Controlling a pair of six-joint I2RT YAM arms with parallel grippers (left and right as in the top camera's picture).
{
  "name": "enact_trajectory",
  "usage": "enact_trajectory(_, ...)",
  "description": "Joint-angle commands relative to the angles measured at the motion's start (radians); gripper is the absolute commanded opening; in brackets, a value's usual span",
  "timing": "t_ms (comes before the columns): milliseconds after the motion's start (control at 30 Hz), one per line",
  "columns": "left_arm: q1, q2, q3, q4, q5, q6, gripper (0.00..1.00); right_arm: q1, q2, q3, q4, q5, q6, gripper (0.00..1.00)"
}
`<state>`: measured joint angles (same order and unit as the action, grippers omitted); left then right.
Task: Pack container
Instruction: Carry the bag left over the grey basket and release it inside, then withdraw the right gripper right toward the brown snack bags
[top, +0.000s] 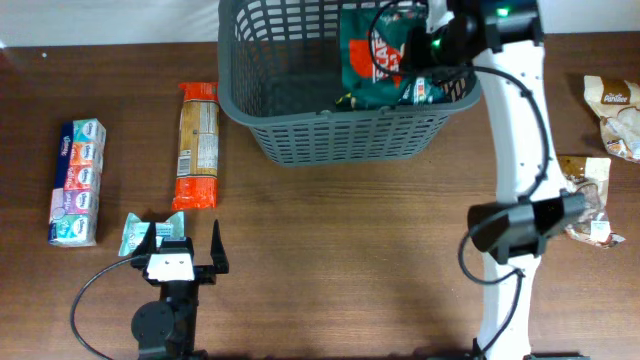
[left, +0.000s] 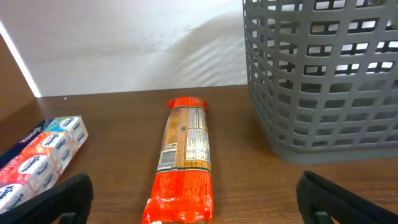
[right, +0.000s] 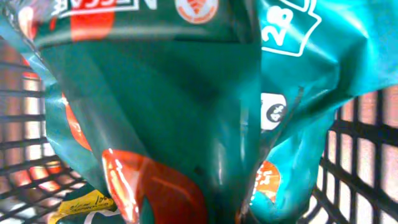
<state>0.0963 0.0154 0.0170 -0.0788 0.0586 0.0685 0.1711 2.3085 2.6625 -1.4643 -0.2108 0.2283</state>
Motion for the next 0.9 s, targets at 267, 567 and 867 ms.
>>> enact_trajectory(267,-0.005,-0.009,-0.009,0.002,-0.007,0.016,0.99,-0.002,0.015,0.017,0.012,0.043,-0.034,0.25)
enact_trajectory(567,-0.005,-0.009,-0.009,0.002,-0.006,0.016,0.99,-0.002,0.015,0.017,0.014,0.043,-0.042,0.72)
enact_trajectory(867,-0.005,-0.009,-0.009,0.002,-0.006,0.016,0.99,-0.005,0.015,0.053,0.055,0.049,-0.042,1.00)
